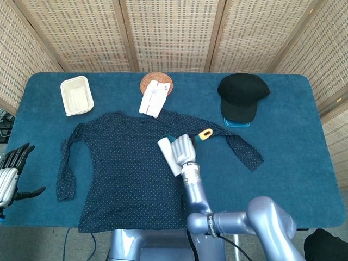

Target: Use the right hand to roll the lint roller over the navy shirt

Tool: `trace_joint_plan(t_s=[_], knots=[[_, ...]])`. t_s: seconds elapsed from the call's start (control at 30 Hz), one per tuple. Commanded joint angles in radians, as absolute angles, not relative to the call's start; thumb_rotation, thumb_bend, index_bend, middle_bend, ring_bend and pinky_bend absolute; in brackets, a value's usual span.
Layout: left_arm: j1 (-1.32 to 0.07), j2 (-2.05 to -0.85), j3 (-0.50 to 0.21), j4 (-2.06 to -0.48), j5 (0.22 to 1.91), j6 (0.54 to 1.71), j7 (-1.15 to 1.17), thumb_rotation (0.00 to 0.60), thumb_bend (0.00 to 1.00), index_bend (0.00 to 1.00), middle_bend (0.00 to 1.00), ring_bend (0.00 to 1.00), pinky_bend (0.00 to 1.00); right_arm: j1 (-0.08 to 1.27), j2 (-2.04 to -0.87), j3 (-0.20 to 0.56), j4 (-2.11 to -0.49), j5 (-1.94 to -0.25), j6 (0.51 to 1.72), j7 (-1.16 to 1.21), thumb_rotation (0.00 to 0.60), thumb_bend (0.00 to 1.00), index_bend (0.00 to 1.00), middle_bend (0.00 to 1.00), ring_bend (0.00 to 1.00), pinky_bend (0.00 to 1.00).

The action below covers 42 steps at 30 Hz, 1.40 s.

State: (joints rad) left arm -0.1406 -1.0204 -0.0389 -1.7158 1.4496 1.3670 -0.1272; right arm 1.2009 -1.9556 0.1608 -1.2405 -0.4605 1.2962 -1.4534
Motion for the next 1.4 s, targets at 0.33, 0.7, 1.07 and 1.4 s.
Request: trace_joint_plan(t_s=[0.33,0.7,1.07,1.4], knots=[[-0.145,-1.027,-0.037,-1.723,1.448,1.362,-0.106,0.6,0.0,0.0,0.0,0.0,0.0,1.154,-1.908,0.157,-1.26,-0.498,1.27,-1.477,0.6,0.85,0.73,1.0,1.0,1.0],[-0.144,-1.025,-0.039,-1.719,1.441,1.362,-0.116,0.6,0.0,0.0,0.0,0.0,0.0,1.212,-2.041,0.163,-1.274,-0.554,1.277,-1.567,0.6,0.85,0.73,1.0,1.0,1.0],[-0.146,-1.026,-0.038,-1.715,1.442,1.358,-0.12,0.6,0.0,0.0,0.0,0.0,0.0,1.22,-2.127,0.139,-1.309,-0.637,1.294,-1.613,0.6,0.85,0.73,1.0,1.0,1.0],[-0.147,-1.028,-0.037,-1.718,1.44,1.356,-0.109,0.6,0.0,0.0,0.0,0.0,0.0,1.197,-2.127,0.13,-1.311,-0.674,1.301,-1.647,0.6,0.85,0.73,1.0,1.0,1.0]])
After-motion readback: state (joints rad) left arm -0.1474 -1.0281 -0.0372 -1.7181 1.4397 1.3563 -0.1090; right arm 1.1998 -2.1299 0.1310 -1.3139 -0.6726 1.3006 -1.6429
